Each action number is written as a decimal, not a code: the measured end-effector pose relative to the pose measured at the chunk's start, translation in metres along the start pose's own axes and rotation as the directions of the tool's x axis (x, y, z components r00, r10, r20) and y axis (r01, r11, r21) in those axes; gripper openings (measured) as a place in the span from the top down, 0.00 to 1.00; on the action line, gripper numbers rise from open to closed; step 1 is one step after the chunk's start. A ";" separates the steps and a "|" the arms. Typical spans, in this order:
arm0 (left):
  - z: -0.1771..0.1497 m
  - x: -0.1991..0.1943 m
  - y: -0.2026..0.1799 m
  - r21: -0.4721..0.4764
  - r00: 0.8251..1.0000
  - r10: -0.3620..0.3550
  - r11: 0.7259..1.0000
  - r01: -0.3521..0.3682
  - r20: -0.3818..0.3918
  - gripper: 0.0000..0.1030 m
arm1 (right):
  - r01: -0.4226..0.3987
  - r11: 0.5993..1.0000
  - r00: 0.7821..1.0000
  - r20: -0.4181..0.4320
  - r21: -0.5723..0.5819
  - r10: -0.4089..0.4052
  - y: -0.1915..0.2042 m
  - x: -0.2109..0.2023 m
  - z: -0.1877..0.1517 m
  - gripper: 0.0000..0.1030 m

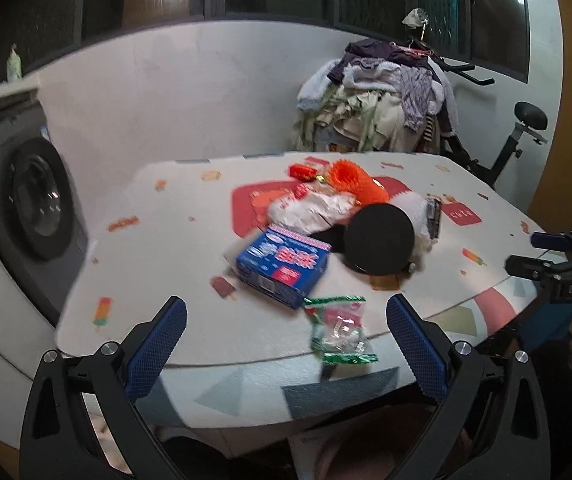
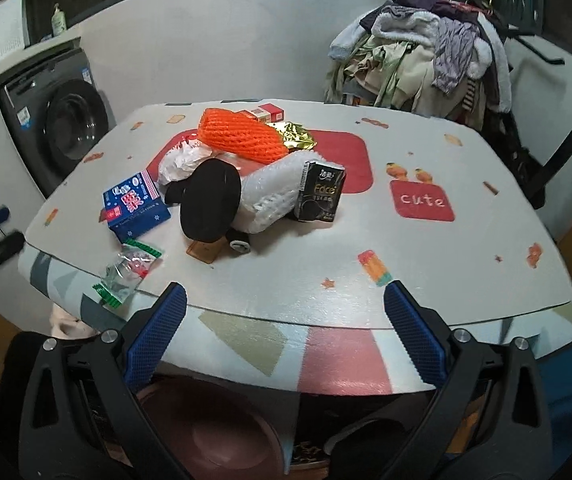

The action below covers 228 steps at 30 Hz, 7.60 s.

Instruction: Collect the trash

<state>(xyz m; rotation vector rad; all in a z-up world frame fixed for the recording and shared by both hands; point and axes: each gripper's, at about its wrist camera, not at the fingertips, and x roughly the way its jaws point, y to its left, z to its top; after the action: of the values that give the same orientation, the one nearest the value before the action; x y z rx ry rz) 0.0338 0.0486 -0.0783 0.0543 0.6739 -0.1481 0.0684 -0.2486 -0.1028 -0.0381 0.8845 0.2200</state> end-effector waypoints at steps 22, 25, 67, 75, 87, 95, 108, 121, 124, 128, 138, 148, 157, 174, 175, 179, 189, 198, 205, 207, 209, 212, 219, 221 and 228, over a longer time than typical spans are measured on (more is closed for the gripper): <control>0.007 0.041 0.029 -0.083 0.999 -0.035 0.996 0.035 -0.001 0.13 | -0.110 0.987 0.994 -0.004 -0.120 0.111 0.058 0.134 0.153 0.26; 0.005 0.045 0.029 -0.083 0.999 -0.045 0.996 0.044 -0.008 0.18 | -0.115 0.992 0.993 -0.044 -0.060 0.112 0.061 0.159 0.167 0.37; -0.041 0.029 -0.058 0.039 0.944 -0.269 0.959 0.282 -0.193 0.74 | -0.298 0.945 0.953 0.100 0.134 0.286 -0.011 -0.053 -0.042 0.78; -0.061 0.005 -0.063 0.077 0.938 -0.290 0.948 0.309 -0.191 0.74 | -0.403 0.881 0.893 -0.105 0.248 0.438 0.017 -0.026 -0.082 0.78; -0.082 0.010 -0.063 0.070 0.927 -0.303 0.943 0.325 -0.221 0.74 | -0.379 0.818 0.805 -0.283 0.432 0.522 0.018 0.035 -0.117 0.78; -0.092 0.015 -0.063 0.094 0.916 -0.330 0.929 0.358 -0.225 0.73 | -0.340 0.839 0.811 -0.318 0.425 0.490 0.013 0.056 -0.120 0.41; -0.102 0.032 -0.061 0.066 0.882 -0.401 0.901 0.429 -0.249 0.73 | -0.229 0.954 0.973 -0.039 -0.192 0.226 0.033 0.008 -0.076 0.06; -0.119 0.047 -0.097 0.161 0.837 -0.420 0.853 0.496 -0.351 0.73 | -0.126 0.947 0.987 0.061 -0.297 0.150 0.034 0.012 -0.089 0.06; -0.120 0.050 -0.098 0.152 0.830 -0.428 0.850 0.504 -0.358 0.73 | -0.120 0.955 0.987 0.068 -0.270 0.143 0.030 0.014 -0.087 0.06; -0.121 0.049 -0.099 0.153 0.825 -0.432 0.846 0.510 -0.363 0.70 | -0.109 0.970 0.988 0.083 -0.215 0.129 0.021 0.014 -0.084 0.06; -0.120 0.047 -0.100 0.178 0.852 -0.395 0.863 0.472 -0.344 0.06 | -0.095 0.977 0.989 0.095 -0.193 0.114 0.016 0.013 -0.084 0.06; -0.109 0.049 -0.072 0.102 0.914 -0.312 0.932 0.347 -0.260 0.05 | -0.070 0.983 0.991 0.098 -0.167 0.087 0.011 0.014 -0.083 0.06; -0.097 0.044 -0.047 0.020 0.961 -0.243 0.969 0.247 -0.135 0.05 | -0.044 0.986 0.993 0.099 -0.158 0.060 0.010 0.016 -0.083 0.06; -0.089 0.025 -0.045 0.082 0.983 -0.183 0.980 0.183 -0.010 0.05 | -0.028 0.990 0.993 0.106 -0.136 0.043 0.006 0.015 -0.080 0.06; -0.088 0.024 -0.045 0.088 0.984 -0.179 0.980 0.179 -0.003 0.05 | -0.027 0.991 0.994 0.106 -0.129 0.041 0.004 0.014 -0.079 0.06; -0.081 0.022 -0.044 0.127 0.983 -0.184 0.975 0.184 -0.012 0.05 | -0.037 0.995 0.995 0.088 -0.094 0.045 -0.006 0.018 -0.069 0.06; -0.054 0.037 -0.021 0.082 0.996 -0.080 0.993 0.084 -0.047 0.06 | -0.077 0.997 0.993 0.086 -0.001 0.077 -0.048 0.042 -0.001 0.06; -0.014 0.052 0.015 0.002 0.998 -0.050 0.999 0.050 -0.030 0.06 | -0.193 0.981 0.980 0.050 0.022 0.192 -0.066 0.106 0.053 0.28; 0.000 0.069 0.031 -0.039 0.996 -0.075 0.997 0.073 -0.044 0.06 | -0.260 0.958 0.965 0.013 0.122 0.261 -0.074 0.152 0.066 0.29; 0.001 0.073 0.031 -0.034 0.995 -0.090 0.996 0.088 -0.052 0.06 | -0.294 0.945 0.955 0.004 0.141 0.297 -0.075 0.157 0.066 0.40; 0.004 0.077 0.030 -0.024 0.992 -0.114 0.993 0.113 -0.059 0.06 | -0.323 0.934 0.945 0.004 0.149 0.327 -0.076 0.156 0.064 0.52; 0.010 0.083 0.026 0.005 0.988 -0.133 0.991 0.134 -0.078 0.06 | -0.339 0.928 0.940 0.021 0.151 0.340 -0.081 0.142 0.060 0.59; 0.023 0.103 0.014 0.073 0.982 -0.144 0.986 0.153 -0.123 0.06 | -0.278 0.950 0.959 0.092 0.145 0.266 -0.097 0.104 0.047 0.59; 0.028 0.108 0.013 0.088 0.979 -0.155 0.982 0.168 -0.132 0.05 | -0.286 0.946 0.956 0.113 0.156 0.270 -0.101 0.095 0.043 0.59; 0.045 0.143 0.017 0.184 0.953 -0.205 0.951 0.248 -0.221 0.06 | -0.330 0.916 0.940 0.165 0.229 0.298 -0.108 0.075 0.015 0.59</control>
<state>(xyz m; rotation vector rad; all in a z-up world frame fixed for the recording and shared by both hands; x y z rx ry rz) 0.1744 0.0436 -0.1319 0.1971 0.8625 -0.4416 0.1476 -0.3388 -0.1576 0.3577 0.7821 0.4041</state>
